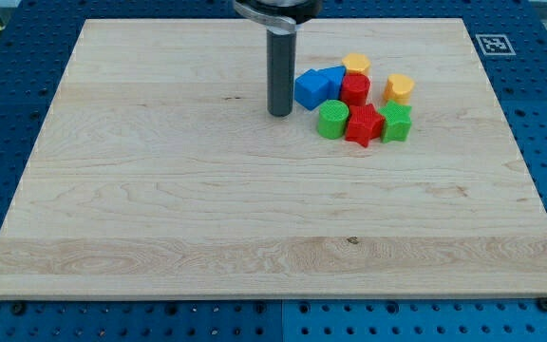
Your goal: Push the green circle to the center
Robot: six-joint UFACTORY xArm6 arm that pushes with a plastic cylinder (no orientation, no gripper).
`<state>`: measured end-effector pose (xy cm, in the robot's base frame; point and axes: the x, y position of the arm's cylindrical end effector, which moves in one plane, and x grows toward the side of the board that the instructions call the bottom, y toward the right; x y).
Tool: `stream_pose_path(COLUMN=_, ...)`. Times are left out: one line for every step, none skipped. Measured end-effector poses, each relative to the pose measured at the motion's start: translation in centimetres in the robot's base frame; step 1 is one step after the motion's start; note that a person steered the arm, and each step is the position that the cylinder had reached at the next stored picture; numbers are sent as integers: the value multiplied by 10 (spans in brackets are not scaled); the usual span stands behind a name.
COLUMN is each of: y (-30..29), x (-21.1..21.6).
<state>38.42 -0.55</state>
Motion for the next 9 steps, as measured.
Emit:
stream_pose_path(y=-16, x=-4)
stream_pose_path(y=-21, x=-9)
stream_pose_path(y=-16, x=-1)
stream_pose_path(y=10, x=12)
stream_pose_path(y=40, x=18)
stream_pose_path(y=58, x=39)
stream_pose_path(y=77, x=62)
stream_pose_path(y=83, x=70)
stream_pose_path(y=100, x=80)
